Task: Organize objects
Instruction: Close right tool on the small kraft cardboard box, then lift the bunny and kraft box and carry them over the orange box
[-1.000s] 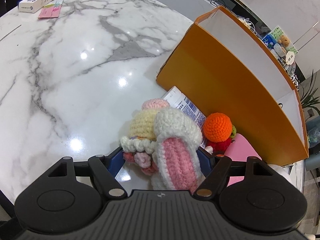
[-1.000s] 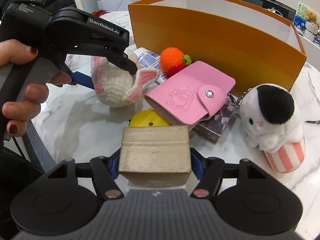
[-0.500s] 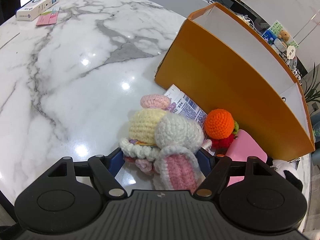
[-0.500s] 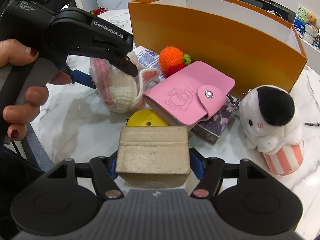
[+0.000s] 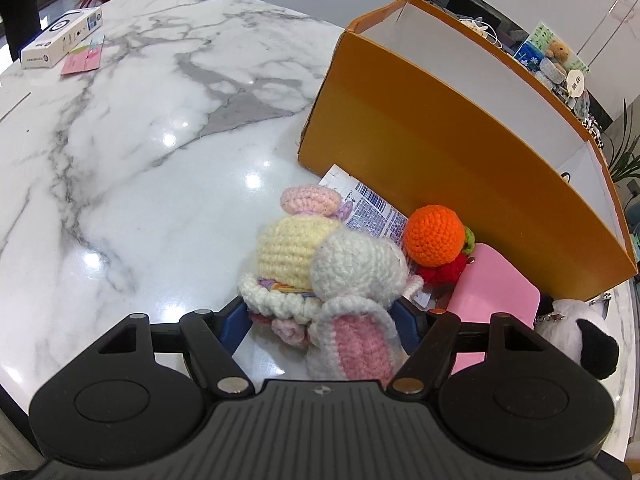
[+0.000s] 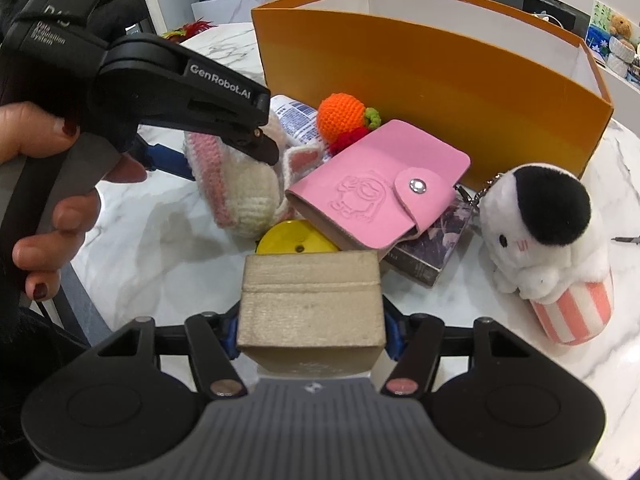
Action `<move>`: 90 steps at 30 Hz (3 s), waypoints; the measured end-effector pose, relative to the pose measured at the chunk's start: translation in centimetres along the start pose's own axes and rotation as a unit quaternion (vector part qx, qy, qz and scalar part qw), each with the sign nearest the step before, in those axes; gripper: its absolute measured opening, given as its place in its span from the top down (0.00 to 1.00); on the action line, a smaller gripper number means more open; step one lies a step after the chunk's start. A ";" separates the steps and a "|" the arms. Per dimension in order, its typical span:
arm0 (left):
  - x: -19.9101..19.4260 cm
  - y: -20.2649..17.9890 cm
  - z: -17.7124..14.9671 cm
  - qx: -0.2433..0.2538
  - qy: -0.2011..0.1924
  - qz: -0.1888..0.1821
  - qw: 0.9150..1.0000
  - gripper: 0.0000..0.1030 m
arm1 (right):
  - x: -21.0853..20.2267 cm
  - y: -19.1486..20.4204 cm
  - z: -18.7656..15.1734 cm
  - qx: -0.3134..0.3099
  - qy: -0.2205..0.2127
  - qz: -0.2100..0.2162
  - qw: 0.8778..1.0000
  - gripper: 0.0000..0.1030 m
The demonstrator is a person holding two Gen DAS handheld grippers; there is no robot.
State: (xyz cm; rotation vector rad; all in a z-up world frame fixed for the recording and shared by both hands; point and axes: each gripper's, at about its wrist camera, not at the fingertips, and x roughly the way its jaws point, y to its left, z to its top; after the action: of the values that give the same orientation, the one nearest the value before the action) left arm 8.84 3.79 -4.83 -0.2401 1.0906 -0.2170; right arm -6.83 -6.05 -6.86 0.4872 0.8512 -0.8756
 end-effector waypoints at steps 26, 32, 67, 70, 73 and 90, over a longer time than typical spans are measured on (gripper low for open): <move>-1.6 -0.1 -0.4 0.082 -0.004 -0.011 0.997 0.22 | -0.7 -0.2 0.6 0.017 -0.005 -0.007 1.000 0.40; -3.0 -0.1 -0.4 0.093 -0.020 -0.019 0.995 0.22 | -1.2 -0.1 0.8 0.020 -0.009 -0.012 1.000 0.40; -9.5 0.5 -0.5 0.180 -0.120 -0.037 0.976 0.22 | -7.2 1.2 3.5 0.064 -0.074 -0.055 0.994 0.40; -10.3 0.3 0.1 0.182 -0.130 -0.046 0.974 0.22 | -8.2 1.3 3.8 0.066 -0.088 -0.056 0.992 0.40; -10.9 -0.2 1.0 0.184 -0.131 -0.060 0.972 0.22 | -9.3 1.2 4.4 0.073 -0.106 -0.057 0.990 0.40; -6.0 -14.5 12.1 0.304 -0.144 -0.082 0.938 0.22 | -7.0 -9.1 18.9 0.065 -0.109 -0.058 0.990 0.40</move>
State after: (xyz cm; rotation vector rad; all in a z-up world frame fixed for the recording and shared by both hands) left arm 16.13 -7.28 9.92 0.1921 0.6695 -0.6349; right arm -8.46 -20.84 9.55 0.4489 0.6303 -1.0758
